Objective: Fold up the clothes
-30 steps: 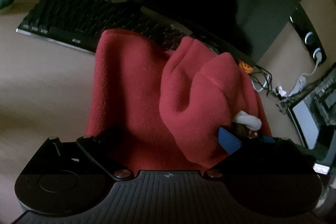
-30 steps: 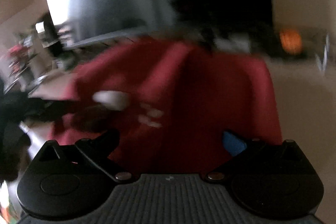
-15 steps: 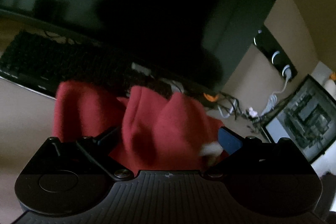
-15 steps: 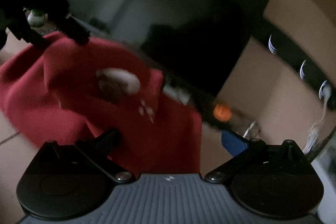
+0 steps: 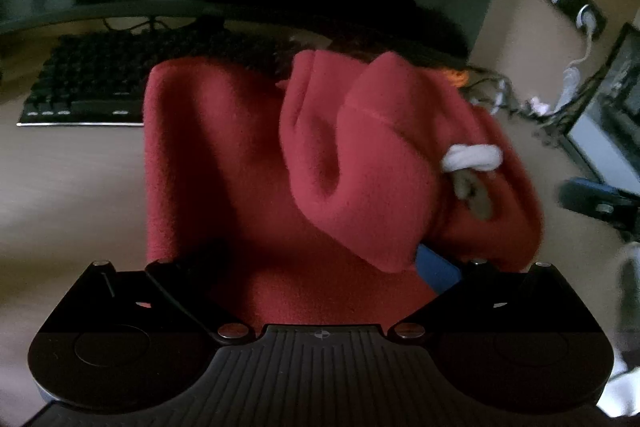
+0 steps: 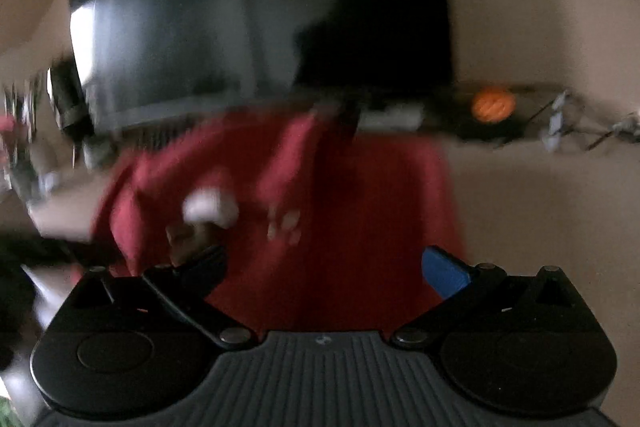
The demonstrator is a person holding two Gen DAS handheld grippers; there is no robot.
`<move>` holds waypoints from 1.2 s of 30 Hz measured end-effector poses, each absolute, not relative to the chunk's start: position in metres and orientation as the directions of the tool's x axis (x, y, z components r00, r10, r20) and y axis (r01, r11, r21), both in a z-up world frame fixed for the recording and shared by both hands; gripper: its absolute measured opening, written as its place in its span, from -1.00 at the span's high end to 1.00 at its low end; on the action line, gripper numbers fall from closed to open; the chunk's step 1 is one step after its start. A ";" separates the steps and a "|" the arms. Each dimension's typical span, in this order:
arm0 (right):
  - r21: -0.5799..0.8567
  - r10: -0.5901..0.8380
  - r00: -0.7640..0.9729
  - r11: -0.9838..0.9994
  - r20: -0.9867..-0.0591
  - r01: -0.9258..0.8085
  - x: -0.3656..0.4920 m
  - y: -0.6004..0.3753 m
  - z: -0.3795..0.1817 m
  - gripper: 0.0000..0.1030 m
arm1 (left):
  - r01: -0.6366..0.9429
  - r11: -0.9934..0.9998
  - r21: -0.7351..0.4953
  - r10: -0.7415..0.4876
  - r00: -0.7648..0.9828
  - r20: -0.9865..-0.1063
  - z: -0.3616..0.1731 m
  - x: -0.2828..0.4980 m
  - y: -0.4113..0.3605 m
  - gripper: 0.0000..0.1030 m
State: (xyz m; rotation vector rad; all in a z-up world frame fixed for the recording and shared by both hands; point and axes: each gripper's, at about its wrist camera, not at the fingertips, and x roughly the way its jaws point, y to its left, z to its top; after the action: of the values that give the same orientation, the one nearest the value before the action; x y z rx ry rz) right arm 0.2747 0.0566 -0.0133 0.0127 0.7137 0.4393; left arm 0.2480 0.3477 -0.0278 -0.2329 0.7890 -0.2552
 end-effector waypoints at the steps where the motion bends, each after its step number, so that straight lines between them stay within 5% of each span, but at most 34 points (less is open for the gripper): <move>1: 0.143 0.386 0.641 0.906 -0.663 -0.398 0.279 0.065 -0.026 -1.00 | 0.158 0.927 -0.341 -0.352 0.684 -0.639 -0.023 0.245 0.351 -0.97; 7: 0.072 0.323 0.683 0.926 -0.655 -0.370 0.264 0.080 -0.031 -1.00 | 0.239 0.855 -0.461 -0.466 0.744 -0.479 0.003 0.239 0.365 -0.97; 13: 0.070 0.325 0.675 0.924 -0.662 -0.376 0.260 0.076 -0.032 -1.00 | 0.075 0.953 -0.293 -0.262 0.688 -0.677 -0.037 0.274 0.358 -0.99; 36: 0.103 0.310 0.687 0.940 -0.657 -0.326 0.263 0.079 -0.040 -1.00 | 0.117 0.936 -0.331 -0.307 0.729 -0.612 -0.059 0.275 0.364 -1.00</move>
State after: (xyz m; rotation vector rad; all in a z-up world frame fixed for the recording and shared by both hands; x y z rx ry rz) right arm 0.2632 0.0791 -0.0402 -0.0227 0.7308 0.3563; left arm 0.2750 0.3641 -0.0589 -0.2793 0.7186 -0.2374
